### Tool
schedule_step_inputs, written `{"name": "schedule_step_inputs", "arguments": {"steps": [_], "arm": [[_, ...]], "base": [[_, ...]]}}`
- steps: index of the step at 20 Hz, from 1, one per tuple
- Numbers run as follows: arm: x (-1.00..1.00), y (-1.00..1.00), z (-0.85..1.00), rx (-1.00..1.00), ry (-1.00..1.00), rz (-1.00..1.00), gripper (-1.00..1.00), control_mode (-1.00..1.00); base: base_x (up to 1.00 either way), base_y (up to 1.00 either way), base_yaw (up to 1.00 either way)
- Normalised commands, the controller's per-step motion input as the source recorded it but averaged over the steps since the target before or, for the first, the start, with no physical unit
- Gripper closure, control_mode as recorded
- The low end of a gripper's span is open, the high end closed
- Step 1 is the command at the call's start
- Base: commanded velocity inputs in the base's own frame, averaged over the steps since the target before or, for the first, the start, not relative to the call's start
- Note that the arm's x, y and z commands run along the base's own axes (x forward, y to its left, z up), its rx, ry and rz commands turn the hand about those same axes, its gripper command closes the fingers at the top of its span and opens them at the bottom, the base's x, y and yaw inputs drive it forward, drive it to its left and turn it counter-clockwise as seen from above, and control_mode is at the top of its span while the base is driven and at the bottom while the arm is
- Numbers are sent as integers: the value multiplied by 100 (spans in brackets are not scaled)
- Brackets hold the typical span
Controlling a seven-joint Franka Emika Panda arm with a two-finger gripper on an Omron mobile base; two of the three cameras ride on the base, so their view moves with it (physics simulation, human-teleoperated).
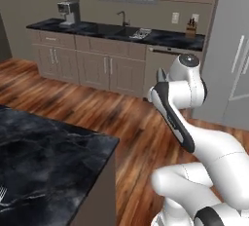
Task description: Take the tongs from the drawer on the right and place them on the dining counter next to the tray containing the kebab skewer.
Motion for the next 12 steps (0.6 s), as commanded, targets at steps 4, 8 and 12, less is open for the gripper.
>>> {"name": "schedule_step_inputs", "arguments": {"steps": [4,8,12], "arm": [[0,0,0,0,0,0,100,100],[0,0,0,0,0,0,100,100],[0,0,0,0,0,0,100,100]], "base": [[0,-24,40],[0,-30,41],[0,-33,40]]}}
